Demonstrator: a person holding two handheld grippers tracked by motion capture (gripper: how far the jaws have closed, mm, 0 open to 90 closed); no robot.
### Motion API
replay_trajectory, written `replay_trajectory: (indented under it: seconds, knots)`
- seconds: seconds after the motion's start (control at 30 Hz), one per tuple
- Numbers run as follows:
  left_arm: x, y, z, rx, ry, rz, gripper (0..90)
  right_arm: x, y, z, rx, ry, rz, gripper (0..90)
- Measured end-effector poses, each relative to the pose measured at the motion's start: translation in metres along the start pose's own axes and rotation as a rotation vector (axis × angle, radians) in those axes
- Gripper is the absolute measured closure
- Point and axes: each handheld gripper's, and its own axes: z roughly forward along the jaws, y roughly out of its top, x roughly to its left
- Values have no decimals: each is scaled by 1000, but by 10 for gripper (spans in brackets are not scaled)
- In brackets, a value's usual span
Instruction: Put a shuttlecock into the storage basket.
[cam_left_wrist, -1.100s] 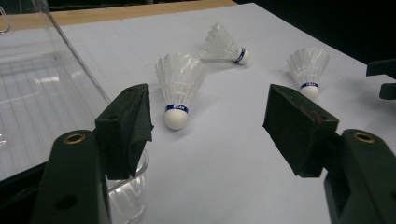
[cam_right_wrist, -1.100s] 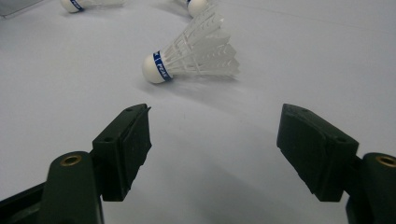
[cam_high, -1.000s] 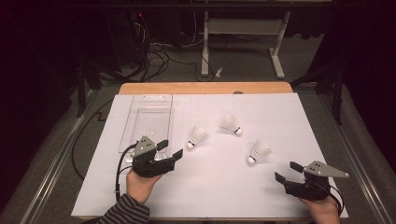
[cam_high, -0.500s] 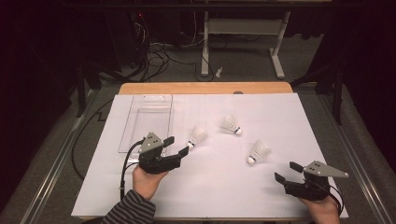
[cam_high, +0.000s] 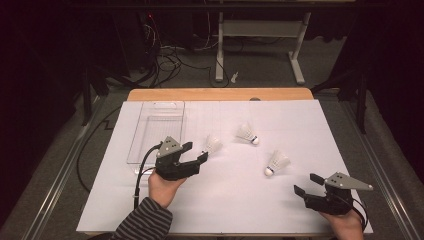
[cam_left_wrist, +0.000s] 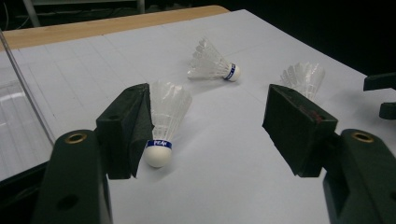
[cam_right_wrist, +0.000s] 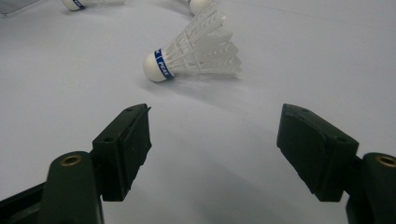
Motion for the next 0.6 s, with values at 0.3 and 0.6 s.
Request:
replay_trajectory:
  seconds: [0.3,0.6]
  knots:
    - [-2,9,11,18,-5,-1,340,0,0,0,0,0,0,264]
    - [-5,15,22,28,4,18,340,0,0,0,-1,1,-1,264]
